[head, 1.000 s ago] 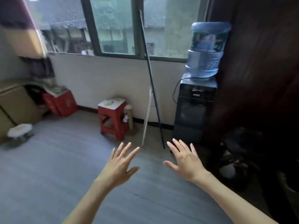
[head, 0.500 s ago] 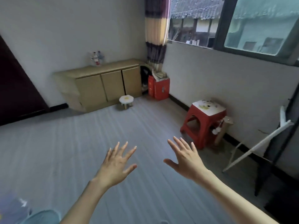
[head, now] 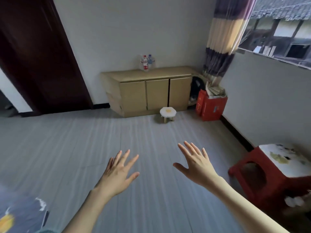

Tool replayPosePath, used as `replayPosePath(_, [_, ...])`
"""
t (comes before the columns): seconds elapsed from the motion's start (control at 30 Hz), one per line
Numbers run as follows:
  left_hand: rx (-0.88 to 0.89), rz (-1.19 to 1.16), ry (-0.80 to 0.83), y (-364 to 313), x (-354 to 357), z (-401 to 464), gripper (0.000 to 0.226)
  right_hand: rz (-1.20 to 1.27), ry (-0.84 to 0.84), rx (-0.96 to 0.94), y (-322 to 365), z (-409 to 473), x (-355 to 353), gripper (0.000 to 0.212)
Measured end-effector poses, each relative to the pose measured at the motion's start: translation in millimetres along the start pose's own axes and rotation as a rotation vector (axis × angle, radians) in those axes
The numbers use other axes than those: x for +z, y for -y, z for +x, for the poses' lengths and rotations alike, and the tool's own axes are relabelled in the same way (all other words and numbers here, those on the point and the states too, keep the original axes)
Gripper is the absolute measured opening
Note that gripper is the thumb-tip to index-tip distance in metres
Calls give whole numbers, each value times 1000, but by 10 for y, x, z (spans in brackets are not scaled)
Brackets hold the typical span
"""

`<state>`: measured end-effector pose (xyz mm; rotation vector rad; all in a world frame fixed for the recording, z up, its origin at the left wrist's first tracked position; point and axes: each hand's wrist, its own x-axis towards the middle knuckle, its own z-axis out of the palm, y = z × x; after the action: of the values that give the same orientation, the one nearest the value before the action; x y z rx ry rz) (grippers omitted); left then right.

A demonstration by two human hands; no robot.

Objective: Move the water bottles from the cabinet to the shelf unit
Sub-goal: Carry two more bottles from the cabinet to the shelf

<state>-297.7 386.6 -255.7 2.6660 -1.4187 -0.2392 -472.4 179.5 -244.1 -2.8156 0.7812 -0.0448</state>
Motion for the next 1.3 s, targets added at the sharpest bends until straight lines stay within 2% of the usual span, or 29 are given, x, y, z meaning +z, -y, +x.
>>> replayPosePath(0.1, [-51,-50,35,159,56,554,65,9,41,-19,-143,612,73,76])
replayPosePath(0.17, [-66,-93,36,281,89,982,59,16,58,-21,-258,1061,114,75])
replayPosePath(0.33, [-86,-141,42,638,89,2227,59,19,50,-4,-529,2425,97,74])
replayPosePath(0.57, [-42,-155,-40,912,-454,4070,60,63,-58,-24,-790,4221,-260,72])
replayPosePath(0.9, [-75,-186,44,1479,-519,6316,60,45,17,-30,-1323,6571,-222,71])
replayPosePath(1.1, [-109,-179,-35,1884,-871,7852,61,53,10,-32,-1618,8216,-354,75])
replayPosePath(1.3, [-127,-187,-81,2356,-1147,9027,73,55,-26,-84,-1572,9682,-562,72])
